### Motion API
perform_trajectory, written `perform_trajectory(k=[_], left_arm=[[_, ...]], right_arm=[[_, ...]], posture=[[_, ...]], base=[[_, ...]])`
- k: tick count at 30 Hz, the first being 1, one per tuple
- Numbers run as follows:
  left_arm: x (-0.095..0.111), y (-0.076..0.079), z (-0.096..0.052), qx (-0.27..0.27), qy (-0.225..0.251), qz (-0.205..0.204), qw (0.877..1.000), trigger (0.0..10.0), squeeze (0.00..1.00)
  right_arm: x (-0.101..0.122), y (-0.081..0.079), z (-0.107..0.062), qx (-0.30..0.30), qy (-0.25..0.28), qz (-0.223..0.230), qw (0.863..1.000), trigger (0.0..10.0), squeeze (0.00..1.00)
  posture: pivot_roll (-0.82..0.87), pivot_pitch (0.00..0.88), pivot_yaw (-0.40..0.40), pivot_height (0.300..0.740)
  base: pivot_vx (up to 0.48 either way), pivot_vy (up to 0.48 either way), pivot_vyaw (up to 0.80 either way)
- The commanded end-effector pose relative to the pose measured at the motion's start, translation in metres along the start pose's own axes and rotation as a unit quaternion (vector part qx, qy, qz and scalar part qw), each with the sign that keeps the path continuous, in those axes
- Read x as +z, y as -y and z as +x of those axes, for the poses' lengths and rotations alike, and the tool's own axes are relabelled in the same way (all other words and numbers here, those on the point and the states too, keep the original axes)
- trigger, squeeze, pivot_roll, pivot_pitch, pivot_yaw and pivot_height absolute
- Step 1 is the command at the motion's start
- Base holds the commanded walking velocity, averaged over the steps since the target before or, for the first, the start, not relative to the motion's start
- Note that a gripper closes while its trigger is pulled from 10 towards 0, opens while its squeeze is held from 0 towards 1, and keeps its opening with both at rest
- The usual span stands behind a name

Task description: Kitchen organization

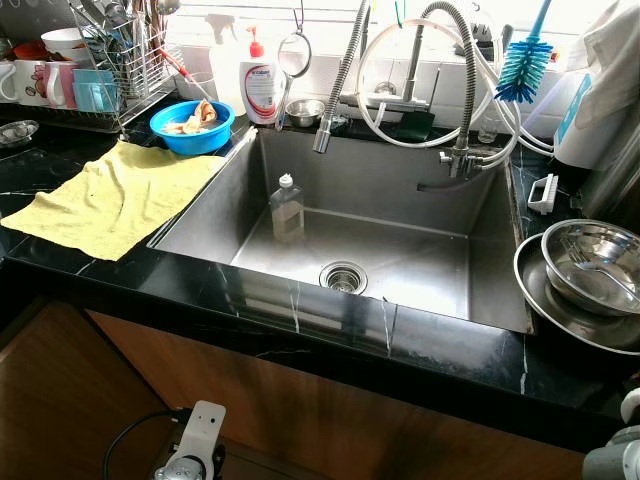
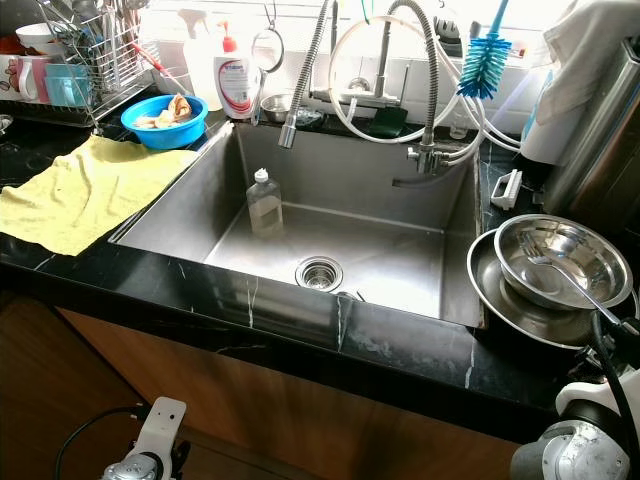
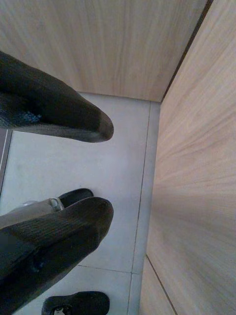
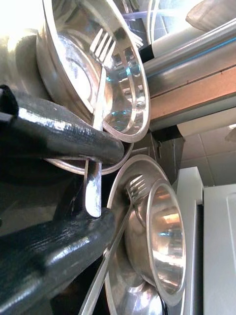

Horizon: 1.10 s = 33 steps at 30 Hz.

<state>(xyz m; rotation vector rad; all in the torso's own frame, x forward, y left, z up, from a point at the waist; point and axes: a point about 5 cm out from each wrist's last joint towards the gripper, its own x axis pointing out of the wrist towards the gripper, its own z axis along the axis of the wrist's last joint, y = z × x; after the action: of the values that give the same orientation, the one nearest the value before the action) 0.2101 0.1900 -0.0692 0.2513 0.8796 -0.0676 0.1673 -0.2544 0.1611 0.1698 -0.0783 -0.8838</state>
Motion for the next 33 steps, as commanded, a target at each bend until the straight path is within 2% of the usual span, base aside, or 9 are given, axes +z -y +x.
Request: perform_trajectory(k=[1, 9, 11, 17, 18, 19, 21, 22, 33], left_arm=[[-0.005, -0.003, -0.001, 0.003, -0.01, 0.008, 1.0, 10.0, 0.0], [-0.005, -0.003, -0.001, 0.005, -0.009, 0.009, 1.0, 10.0, 0.0], [-0.005, -0.003, -0.001, 0.005, -0.009, 0.011, 1.0, 10.0, 0.0], [-0.005, -0.002, -0.001, 0.005, -0.009, 0.01, 1.0, 10.0, 0.0], [-0.005, -0.002, -0.001, 0.005, -0.01, 0.01, 1.0, 10.0, 0.0], [-0.005, -0.002, -0.001, 0.005, -0.01, 0.011, 1.0, 10.0, 0.0], [-0.006, -0.002, -0.001, 0.005, -0.01, 0.011, 1.0, 10.0, 0.0], [-0.006, -0.002, -0.001, 0.006, -0.01, 0.01, 1.0, 10.0, 0.0], [-0.006, -0.001, -0.001, 0.006, -0.009, 0.008, 1.0, 10.0, 0.0]], right_arm=[[-0.012, -0.003, -0.008, -0.016, -0.037, 0.032, 0.999, 0.0, 0.0], [-0.011, -0.007, -0.008, -0.008, -0.035, 0.041, 0.999, 0.0, 0.0], [-0.011, -0.015, -0.008, 0.029, -0.037, 0.048, 0.998, 0.0, 0.0], [-0.007, -0.025, -0.01, 0.063, -0.028, 0.061, 0.996, 0.0, 0.0], [-0.007, -0.031, -0.011, 0.089, -0.035, 0.065, 0.993, 2.8, 0.0], [-0.008, -0.035, -0.012, 0.103, -0.037, 0.065, 0.992, 10.0, 0.0], [-0.007, -0.041, -0.014, 0.125, -0.036, 0.067, 0.989, 10.0, 0.0], [-0.003, -0.046, -0.017, 0.142, -0.02, 0.063, 0.988, 10.0, 0.0], [0.009, -0.055, -0.017, 0.174, 0.014, 0.061, 0.983, 10.0, 0.0]], posture=[[-0.15, 0.0, 0.006, 0.74], [-0.15, 0.0, 0.007, 0.74], [-0.15, 0.0, 0.007, 0.74], [-0.15, 0.0, 0.007, 0.74], [-0.15, 0.0, 0.007, 0.74], [-0.15, 0.0, 0.006, 0.74], [-0.15, 0.0, 0.005, 0.74], [-0.14, 0.0, 0.004, 0.74], [-0.15, 0.0, 0.002, 0.74]], base=[[0.0, 0.0, 0.0], [0.0, 0.0, 0.0], [0.0, 0.0, 0.0], [0.0, 0.0, 0.0], [0.0, 0.0, 0.0], [0.0, 0.0, 0.0], [0.0, 0.0, 0.0], [0.0, 0.0, 0.0], [0.0, 0.0, 0.0]])
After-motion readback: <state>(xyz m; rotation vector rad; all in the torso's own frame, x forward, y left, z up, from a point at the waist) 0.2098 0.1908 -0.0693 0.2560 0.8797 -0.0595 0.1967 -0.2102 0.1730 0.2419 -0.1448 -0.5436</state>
